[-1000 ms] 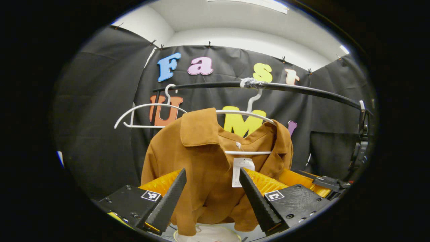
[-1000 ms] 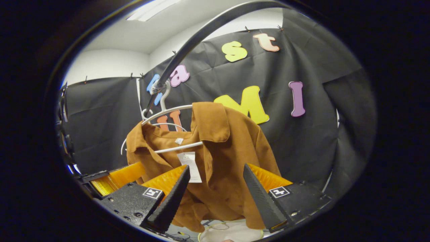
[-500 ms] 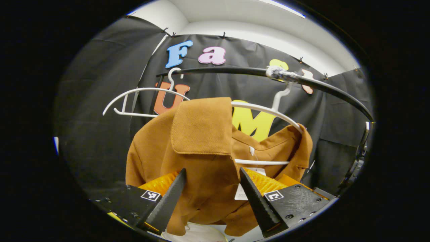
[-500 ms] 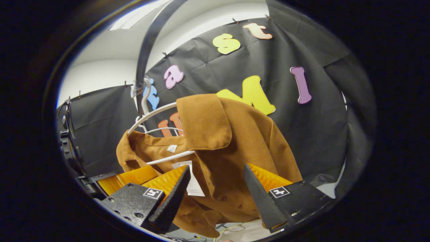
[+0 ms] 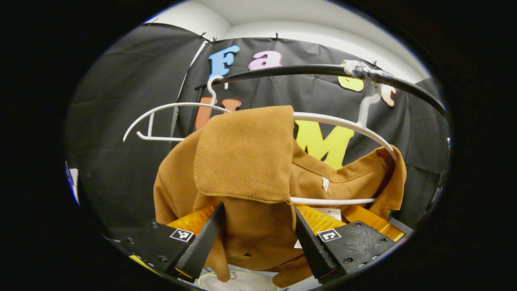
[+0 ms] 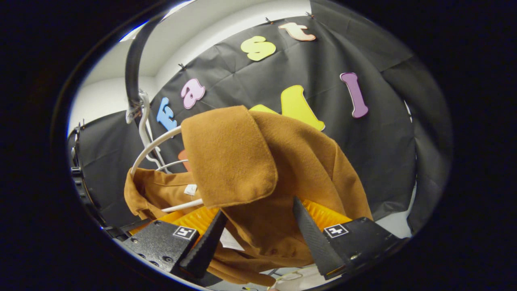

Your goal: Grasp the clothes on the hanger with both hands and then place them into the laundry hamper below.

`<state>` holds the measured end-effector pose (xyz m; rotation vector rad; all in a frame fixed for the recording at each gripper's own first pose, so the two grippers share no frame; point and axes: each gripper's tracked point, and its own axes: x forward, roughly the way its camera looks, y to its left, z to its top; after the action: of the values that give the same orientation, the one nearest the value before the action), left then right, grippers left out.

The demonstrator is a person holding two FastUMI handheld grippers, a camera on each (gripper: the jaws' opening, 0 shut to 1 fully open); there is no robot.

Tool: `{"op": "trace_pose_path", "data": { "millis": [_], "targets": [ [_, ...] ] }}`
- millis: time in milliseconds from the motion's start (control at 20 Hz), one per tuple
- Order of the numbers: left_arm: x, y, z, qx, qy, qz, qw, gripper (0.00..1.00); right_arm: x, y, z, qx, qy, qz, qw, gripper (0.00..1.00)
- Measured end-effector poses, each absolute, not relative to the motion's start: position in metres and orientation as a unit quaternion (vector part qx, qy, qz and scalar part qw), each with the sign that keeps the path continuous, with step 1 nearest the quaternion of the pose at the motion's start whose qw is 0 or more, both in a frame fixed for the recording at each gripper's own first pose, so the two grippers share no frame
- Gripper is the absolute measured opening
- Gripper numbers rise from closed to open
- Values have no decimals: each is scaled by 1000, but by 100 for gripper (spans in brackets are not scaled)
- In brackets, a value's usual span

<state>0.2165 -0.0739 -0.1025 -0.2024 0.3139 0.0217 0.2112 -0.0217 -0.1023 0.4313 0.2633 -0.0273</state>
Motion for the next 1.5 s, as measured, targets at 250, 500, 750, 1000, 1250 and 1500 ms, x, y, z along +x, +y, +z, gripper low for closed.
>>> {"op": "trace_pose_path", "data": {
  "millis": [250, 500, 750, 1000, 1250, 1500],
  "targets": [
    [223, -65, -108, -102, 156, 16, 982, 74, 209, -38, -107, 198, 136, -39, 970, 84],
    [218, -46, -111, -92, 157, 32, 983, 37, 202, -60, -112, 177, 138, -65, 972, 53],
    [204, -43, -109, -100, 162, 11, 982, 13, 188, -85, -107, 165, 122, -107, 973, 30],
    [189, -35, -104, -95, 153, 6, 984, 13, 164, -108, -98, 143, 91, -151, 974, 20],
    [175, -43, -95, -110, 153, -36, 981, 7, 152, -121, -85, 148, 71, -153, 975, 12],
    [170, -29, -87, -121, 148, -35, 981, 3, 151, -139, -72, 171, 58, -152, 972, 10]
  ]
}}
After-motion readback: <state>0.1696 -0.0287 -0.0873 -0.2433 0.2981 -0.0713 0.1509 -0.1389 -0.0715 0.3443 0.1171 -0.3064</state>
